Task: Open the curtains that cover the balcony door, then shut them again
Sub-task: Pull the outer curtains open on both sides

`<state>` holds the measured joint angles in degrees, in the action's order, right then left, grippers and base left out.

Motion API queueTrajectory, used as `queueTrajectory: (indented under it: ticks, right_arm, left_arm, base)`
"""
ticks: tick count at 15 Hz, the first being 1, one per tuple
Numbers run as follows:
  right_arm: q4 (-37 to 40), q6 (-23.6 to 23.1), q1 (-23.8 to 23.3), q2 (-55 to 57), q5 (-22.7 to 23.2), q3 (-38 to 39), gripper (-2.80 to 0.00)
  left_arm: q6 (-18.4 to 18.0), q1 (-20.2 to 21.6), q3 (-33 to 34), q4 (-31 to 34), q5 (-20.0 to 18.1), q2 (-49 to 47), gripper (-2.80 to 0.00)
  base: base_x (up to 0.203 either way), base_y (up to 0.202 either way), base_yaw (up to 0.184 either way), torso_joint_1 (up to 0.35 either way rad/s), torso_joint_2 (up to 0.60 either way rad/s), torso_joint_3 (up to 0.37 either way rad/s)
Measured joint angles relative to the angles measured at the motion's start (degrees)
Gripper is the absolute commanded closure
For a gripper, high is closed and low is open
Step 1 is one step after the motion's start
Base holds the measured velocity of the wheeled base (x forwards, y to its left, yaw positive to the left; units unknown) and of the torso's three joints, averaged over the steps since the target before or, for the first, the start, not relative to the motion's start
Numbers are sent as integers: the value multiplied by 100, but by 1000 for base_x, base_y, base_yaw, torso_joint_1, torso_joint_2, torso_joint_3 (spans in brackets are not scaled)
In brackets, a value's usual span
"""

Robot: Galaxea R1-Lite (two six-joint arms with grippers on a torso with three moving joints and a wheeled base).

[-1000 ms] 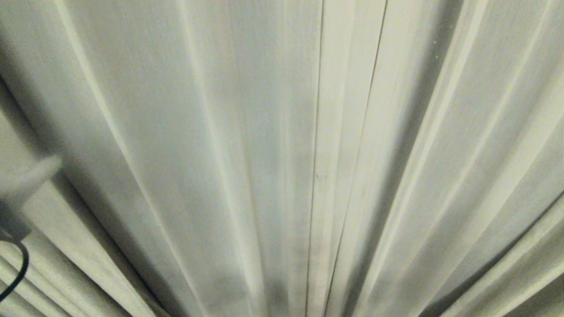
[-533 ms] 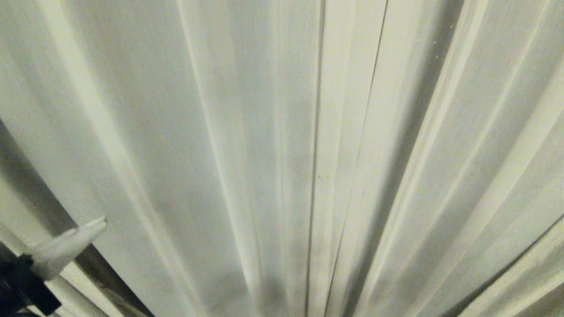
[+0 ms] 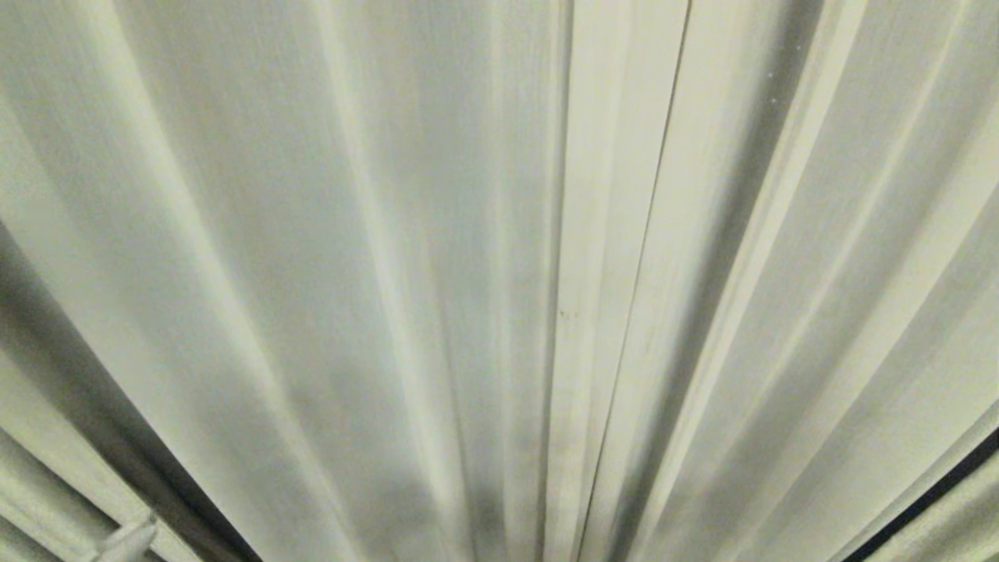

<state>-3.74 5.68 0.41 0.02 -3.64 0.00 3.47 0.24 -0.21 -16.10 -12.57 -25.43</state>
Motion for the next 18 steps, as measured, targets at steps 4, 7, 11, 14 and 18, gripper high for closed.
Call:
queueTrajectory:
  ticks: [4,7,11,14,18]
  right_arm:
    - [0,2,0,0,-3,0,0]
    - [0,1,0,0,1,0,0]
    - [0,2,0,0,0,0,0]
    - [0,-1,0,0,1,0,0]
    - [0,2,0,0,-2,0,0]
  left_arm:
    - [10,96,-30,1117,824,1048,0]
    - [16,103,12,1272,1197,1294,0]
    - [20,16,5,1597,1429,1816,0]
    - [32,-8,-7,1553,1450,2263,0]
    - [29,-17,12,1526,1450,2496,0]
  base:
    - [0,0,0,0,0,0]
    - [0,0,0,0,0,0]
    - [0,0,0,0,0,0]
    - [0,0,0,0,0,0]
    - [0,0,0,0,0,0]
